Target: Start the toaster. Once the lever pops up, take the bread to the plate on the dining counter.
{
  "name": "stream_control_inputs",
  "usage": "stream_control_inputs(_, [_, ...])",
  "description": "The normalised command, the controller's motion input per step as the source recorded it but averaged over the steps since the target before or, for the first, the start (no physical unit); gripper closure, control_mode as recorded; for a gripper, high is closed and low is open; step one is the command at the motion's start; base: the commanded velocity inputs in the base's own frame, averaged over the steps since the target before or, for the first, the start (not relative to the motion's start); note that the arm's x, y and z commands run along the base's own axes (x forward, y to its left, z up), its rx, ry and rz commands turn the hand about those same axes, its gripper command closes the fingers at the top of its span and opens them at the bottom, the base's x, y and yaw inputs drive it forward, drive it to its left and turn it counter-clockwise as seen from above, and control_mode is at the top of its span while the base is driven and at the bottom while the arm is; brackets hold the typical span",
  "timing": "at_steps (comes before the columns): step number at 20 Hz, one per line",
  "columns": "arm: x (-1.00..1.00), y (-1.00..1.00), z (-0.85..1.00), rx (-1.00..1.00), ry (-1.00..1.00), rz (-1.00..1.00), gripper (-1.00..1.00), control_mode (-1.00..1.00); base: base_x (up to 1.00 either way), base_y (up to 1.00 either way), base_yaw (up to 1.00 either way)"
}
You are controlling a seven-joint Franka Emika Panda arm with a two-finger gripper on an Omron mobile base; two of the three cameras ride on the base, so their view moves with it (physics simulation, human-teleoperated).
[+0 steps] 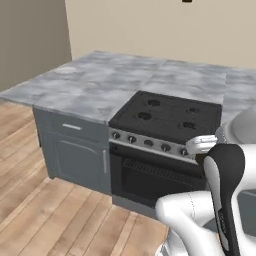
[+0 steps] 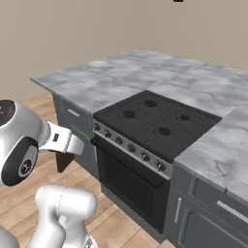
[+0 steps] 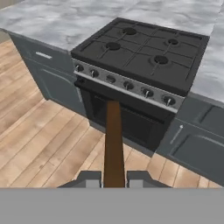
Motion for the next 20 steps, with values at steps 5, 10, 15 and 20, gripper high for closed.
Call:
stream_control_inputs(5, [0.0,0.0,0.0,0.0,0.0,0.0,1.0,1.0,0.94,1.0,-0.37])
stream_control_inputs(10, [0.0,0.0,0.0,0.0,0.0,0.0,1.0,1.0,0.91,1.0,-0.37])
stream_control_inputs(15, [0.0,0.0,0.0,0.0,0.0,0.0,1.0,1.0,0.67,1.0,-0.37])
stream_control_inputs(20, [0.0,0.0,0.0,0.0,0.0,0.0,1.0,1.0,0.56,1.0,-0.36])
